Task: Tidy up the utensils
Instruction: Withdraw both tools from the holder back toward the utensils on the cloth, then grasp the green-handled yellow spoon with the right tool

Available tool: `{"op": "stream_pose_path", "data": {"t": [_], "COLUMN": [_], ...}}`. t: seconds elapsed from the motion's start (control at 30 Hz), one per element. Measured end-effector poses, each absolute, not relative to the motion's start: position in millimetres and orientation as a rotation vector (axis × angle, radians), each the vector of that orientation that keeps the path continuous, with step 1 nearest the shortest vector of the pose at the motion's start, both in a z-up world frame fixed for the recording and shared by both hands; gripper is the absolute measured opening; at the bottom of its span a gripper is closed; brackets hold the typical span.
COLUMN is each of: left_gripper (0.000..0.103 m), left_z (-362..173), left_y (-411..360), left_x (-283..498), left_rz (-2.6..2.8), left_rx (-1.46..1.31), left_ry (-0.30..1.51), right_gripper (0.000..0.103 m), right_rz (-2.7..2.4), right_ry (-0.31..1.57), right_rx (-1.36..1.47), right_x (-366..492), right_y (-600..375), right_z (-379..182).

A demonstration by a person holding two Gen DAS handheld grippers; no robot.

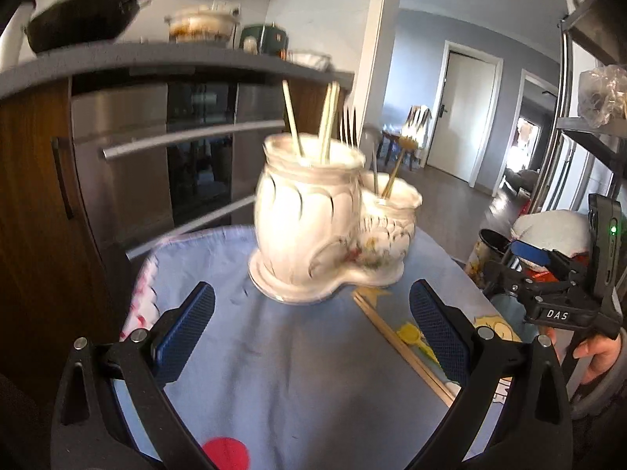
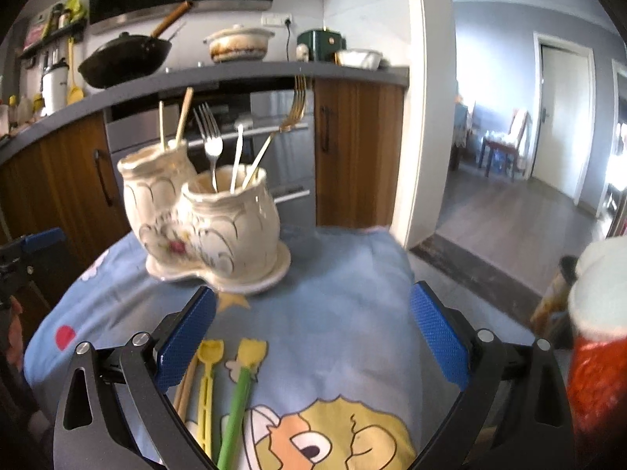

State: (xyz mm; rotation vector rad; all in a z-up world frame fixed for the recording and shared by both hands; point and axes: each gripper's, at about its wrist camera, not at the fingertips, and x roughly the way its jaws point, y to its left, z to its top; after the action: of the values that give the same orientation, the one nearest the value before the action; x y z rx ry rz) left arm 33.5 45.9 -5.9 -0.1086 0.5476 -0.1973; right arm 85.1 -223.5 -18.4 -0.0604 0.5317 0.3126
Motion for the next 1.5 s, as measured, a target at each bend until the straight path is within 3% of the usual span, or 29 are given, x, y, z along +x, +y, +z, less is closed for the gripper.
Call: {"op": "stream_pose_path", "data": {"t": [0.57, 0.73, 0.8, 0.9, 1.27, 1.3, 1.5], "left_gripper": [0.098, 0.098, 0.098, 0.098, 0.098, 0.098, 0.098], "left_z": [-45, -52, -54, -54, -54, -54, -56], "left_y": [19, 13, 11, 11, -1, -3, -18], "left_x": [44, 45, 45, 45, 45, 45, 49], "left_rz": [-0.232, -0.246, -0.248, -0.251, -0.269, -0.27, -0.271], "left_rx": [-0.003, 0.014, 0.015, 0.015, 0.029, 0.032, 0.058], "left_ry": [0.7, 0.731, 0.738, 0.741, 0.753, 0.755, 0.796], "right_gripper": [0.094, 0.069, 0.051, 0.033, 0.018, 0.013, 0.01], "right_rz": [0.368, 0.401, 0.421, 0.458, 0.444, 0.447, 0.461], "right_ry": [0.772, 0.813, 0.833, 0.867, 0.91, 0.907, 0.889], "right_rx": [-0.074, -0.08, -0.075, -0.069, -0.158, -0.163, -0.112], "right_x": [85, 83, 85, 85, 94, 95, 100], "right_y": [-208, -200, -197, -191, -170, -169, -185], "right_z": [-56, -60, -61, -65, -75, -76, -71]}}
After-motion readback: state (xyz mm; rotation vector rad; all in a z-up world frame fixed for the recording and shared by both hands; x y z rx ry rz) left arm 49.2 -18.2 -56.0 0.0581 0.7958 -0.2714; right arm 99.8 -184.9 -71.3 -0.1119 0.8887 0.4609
